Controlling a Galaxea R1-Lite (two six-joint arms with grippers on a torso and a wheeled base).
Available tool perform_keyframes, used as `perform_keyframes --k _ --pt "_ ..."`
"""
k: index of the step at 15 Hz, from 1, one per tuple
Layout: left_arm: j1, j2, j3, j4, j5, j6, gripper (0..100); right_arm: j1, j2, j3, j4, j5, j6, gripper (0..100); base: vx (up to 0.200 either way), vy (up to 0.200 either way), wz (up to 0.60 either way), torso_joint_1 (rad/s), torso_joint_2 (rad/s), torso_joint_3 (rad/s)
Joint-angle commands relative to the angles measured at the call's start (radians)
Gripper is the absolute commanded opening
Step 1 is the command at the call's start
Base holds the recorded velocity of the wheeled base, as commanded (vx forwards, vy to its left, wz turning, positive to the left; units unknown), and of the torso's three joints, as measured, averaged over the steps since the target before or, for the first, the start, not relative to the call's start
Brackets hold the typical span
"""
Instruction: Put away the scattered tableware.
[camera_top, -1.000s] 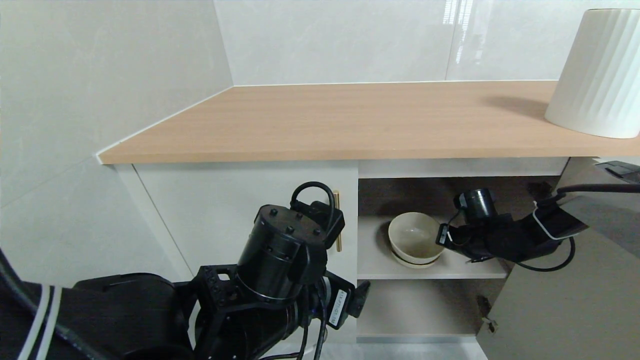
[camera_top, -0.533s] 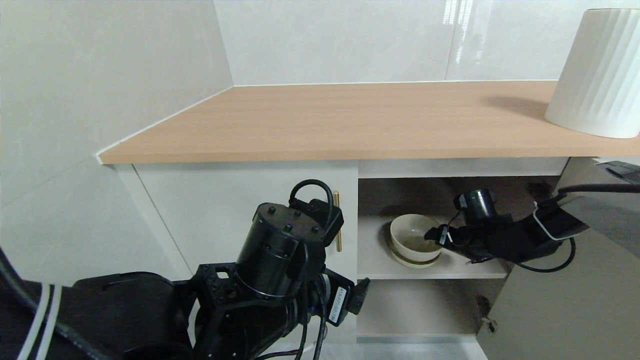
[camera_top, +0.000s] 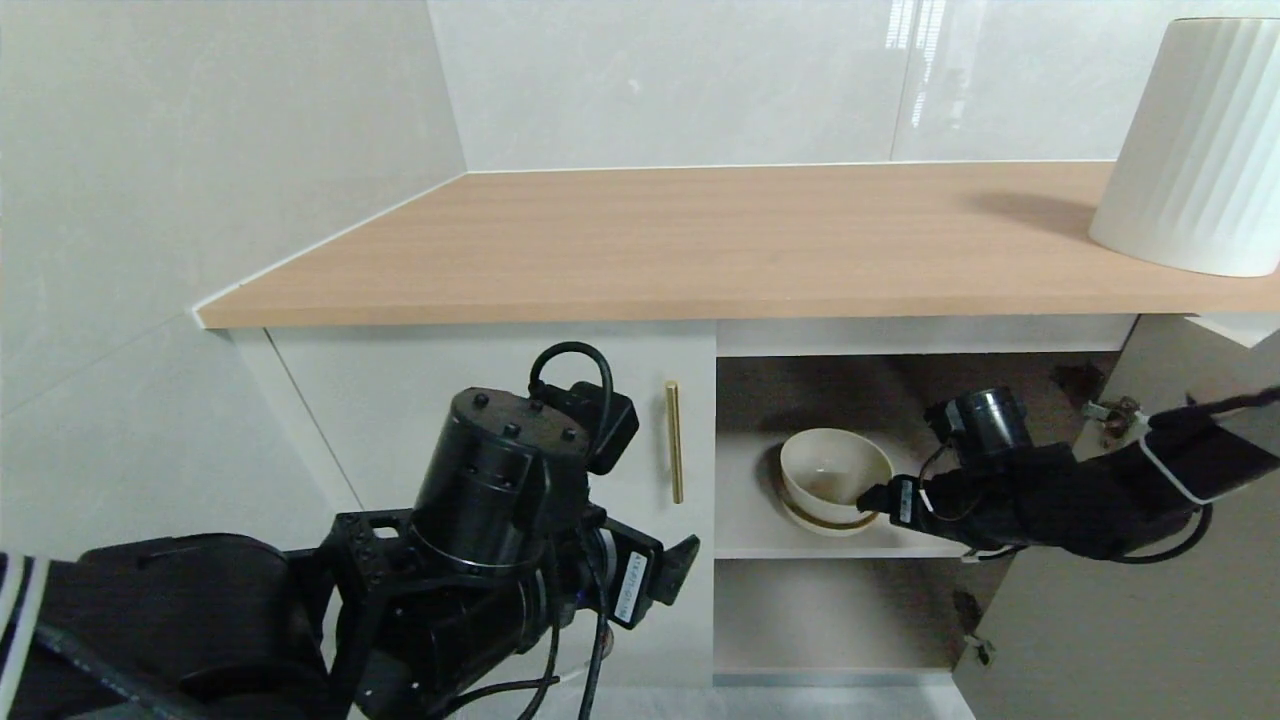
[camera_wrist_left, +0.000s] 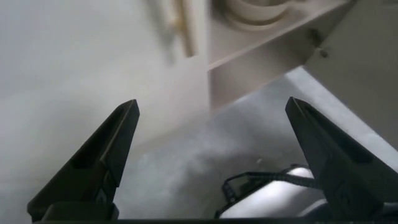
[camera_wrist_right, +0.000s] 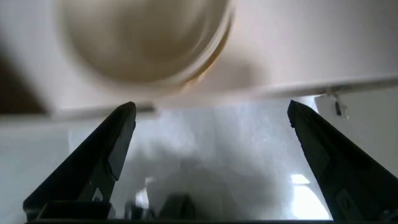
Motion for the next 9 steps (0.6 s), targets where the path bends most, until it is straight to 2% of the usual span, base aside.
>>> perform_keyframes --k 1,3,4,6,8,9 --pt "0.101 -0.074 0.071 -0.001 -0.004 0.0 100 0.091 -0.278 0.141 0.051 0.069 -0.019 100 0.0 0.0 0.0 0.0 0.0 0.0" --pt "0.141 -0.146 0.145 -0.021 -0.03 -0.008 100 0.134 -0.428 0.206 0.156 0.115 -0.025 100 0.0 0.0 0.0 0.0 0.0 0.0" --pt "0.141 -0.193 0.191 -0.036 -0.045 -0.009 100 0.143 -0.48 0.224 0.195 0.126 -0.027 100 0.0 0.0 0.0 0.0 0.0 0.0" --pt "0.14 -0.271 0.249 -0.044 -0.039 -0.005 100 0.143 -0.529 0.27 0.211 0.127 -0.027 100 0.0 0.0 0.0 0.0 0.0 0.0" --pt "0.14 -0.307 0.274 -0.042 -0.036 -0.003 100 0.16 -0.552 0.285 0.218 0.127 -0.028 100 0.0 0.0 0.0 0.0 0.0 0.0" --pt "0.136 -0.321 0.286 -0.041 -0.036 -0.005 100 0.177 -0.568 0.322 0.243 0.129 -0.044 100 -0.2 0.0 0.0 0.002 0.0 0.002"
